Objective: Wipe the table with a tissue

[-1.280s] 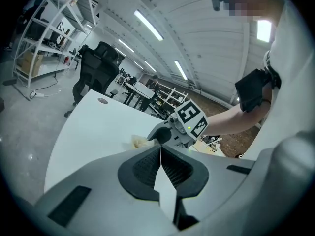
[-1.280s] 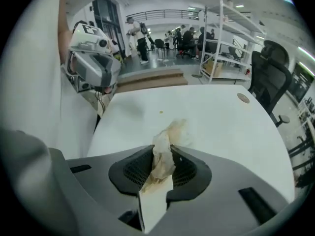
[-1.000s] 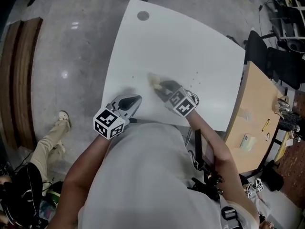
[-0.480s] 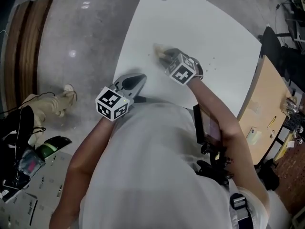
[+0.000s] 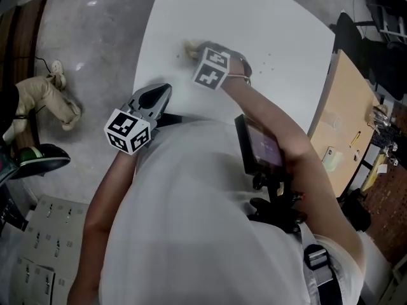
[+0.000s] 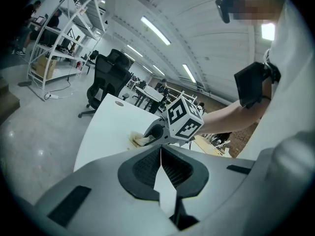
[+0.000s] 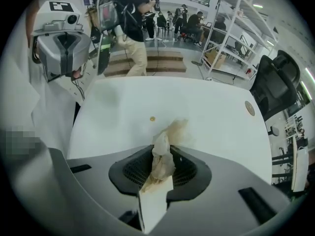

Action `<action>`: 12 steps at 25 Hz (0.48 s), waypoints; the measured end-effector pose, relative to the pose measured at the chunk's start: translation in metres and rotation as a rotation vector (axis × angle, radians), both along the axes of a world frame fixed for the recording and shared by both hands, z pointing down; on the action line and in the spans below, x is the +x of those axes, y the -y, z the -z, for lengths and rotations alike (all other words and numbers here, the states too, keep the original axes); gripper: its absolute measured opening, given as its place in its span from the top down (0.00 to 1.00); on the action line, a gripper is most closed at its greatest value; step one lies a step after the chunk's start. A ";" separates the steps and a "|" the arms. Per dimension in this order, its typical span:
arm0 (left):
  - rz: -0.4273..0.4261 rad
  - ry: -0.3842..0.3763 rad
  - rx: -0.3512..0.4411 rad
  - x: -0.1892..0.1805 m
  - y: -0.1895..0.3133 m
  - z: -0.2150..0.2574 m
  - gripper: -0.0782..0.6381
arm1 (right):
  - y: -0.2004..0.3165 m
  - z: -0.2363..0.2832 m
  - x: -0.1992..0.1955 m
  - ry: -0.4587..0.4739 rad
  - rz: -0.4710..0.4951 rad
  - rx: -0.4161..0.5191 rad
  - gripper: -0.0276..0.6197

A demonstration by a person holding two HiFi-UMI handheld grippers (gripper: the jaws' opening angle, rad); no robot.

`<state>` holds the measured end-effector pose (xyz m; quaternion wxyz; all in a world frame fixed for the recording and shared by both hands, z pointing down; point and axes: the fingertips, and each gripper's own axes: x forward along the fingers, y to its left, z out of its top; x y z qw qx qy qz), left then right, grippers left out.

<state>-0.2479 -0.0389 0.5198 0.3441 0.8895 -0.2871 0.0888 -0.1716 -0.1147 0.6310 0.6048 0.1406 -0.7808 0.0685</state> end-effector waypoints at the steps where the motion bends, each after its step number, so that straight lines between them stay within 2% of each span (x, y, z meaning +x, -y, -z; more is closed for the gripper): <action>1: 0.002 -0.001 0.000 0.001 -0.001 0.000 0.88 | -0.001 0.000 -0.001 -0.005 0.007 0.003 0.82; 7: -0.003 -0.011 -0.007 0.005 -0.006 -0.001 0.88 | -0.005 -0.001 0.006 -0.044 0.009 0.014 0.82; 12: 0.010 -0.006 -0.009 -0.002 -0.006 -0.003 0.88 | -0.002 -0.002 -0.007 -0.066 0.093 0.048 0.82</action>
